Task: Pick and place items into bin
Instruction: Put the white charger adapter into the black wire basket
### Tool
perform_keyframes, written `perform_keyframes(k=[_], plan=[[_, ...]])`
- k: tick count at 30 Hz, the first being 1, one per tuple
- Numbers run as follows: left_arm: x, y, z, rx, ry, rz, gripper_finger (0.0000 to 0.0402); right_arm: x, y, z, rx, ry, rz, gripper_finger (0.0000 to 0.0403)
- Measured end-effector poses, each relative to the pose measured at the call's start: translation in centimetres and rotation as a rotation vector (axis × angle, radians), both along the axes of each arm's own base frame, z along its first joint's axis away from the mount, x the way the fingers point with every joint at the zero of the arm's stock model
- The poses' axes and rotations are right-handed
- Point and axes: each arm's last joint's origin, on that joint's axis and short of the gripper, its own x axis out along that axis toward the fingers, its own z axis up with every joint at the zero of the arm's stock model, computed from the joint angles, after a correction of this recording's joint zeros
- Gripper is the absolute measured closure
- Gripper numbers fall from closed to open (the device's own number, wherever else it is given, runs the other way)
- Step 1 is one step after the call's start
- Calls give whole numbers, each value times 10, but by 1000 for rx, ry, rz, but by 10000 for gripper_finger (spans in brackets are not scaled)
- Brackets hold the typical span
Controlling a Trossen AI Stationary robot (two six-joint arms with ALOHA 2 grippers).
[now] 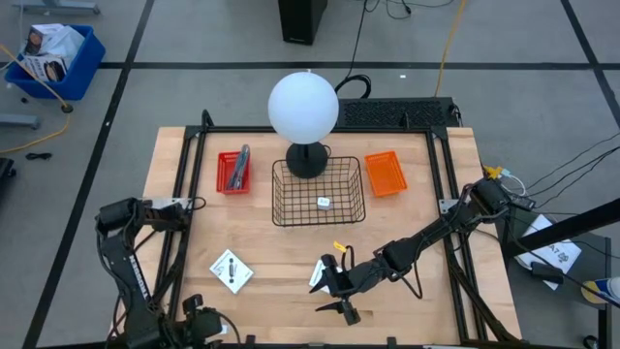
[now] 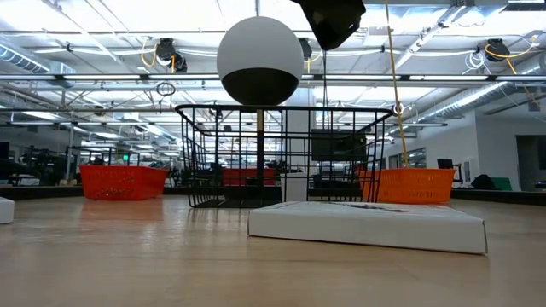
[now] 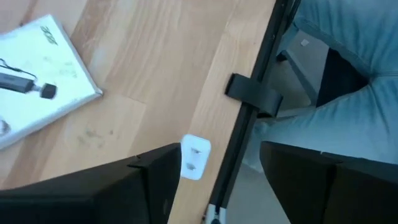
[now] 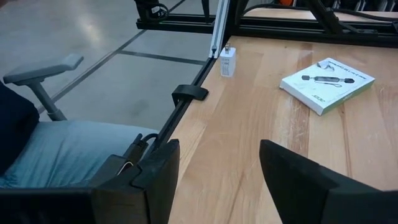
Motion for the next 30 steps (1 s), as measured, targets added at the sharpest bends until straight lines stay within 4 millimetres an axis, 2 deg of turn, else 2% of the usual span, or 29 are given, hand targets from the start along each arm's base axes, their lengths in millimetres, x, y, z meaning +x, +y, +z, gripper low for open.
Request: perform_keyframes(k=[6,26,30], plan=[[-5,-2,-2,33,-12,-25,174,0,0,0,0,0,0,190],[-2,-14,-50,157,81,-34,174,0,0,0,0,0,0,192],[0,-14,-55,161,106,-30,174,0,0,0,0,-1,0,192]])
